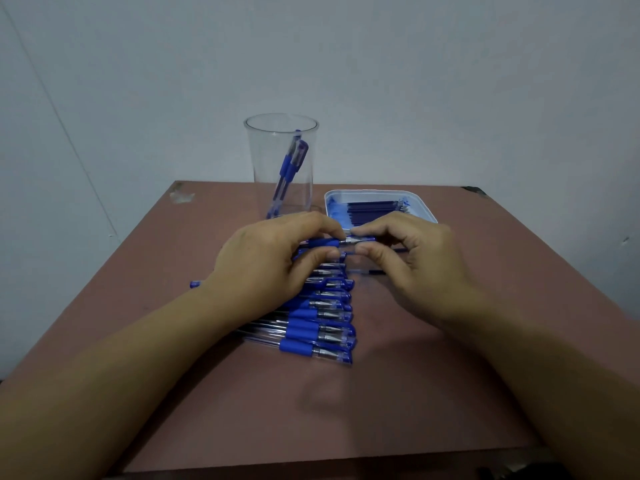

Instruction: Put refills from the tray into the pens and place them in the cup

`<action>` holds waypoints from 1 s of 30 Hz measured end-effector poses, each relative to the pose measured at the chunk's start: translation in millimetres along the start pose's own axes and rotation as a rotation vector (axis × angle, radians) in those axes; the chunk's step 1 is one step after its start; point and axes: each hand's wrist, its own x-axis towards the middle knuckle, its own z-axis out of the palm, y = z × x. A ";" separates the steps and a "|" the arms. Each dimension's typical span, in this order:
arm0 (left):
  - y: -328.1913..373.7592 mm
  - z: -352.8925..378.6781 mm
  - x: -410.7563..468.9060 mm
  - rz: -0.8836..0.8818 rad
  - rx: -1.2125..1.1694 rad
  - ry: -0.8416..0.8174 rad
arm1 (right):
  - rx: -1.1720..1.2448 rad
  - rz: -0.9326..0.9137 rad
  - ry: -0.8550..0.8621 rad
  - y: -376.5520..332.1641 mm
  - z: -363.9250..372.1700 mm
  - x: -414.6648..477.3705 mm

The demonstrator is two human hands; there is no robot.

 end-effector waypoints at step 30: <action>-16.1 -15.7 -0.5 -0.067 -0.062 -0.106 | -0.042 0.213 -0.535 18.2 -33.9 -9.7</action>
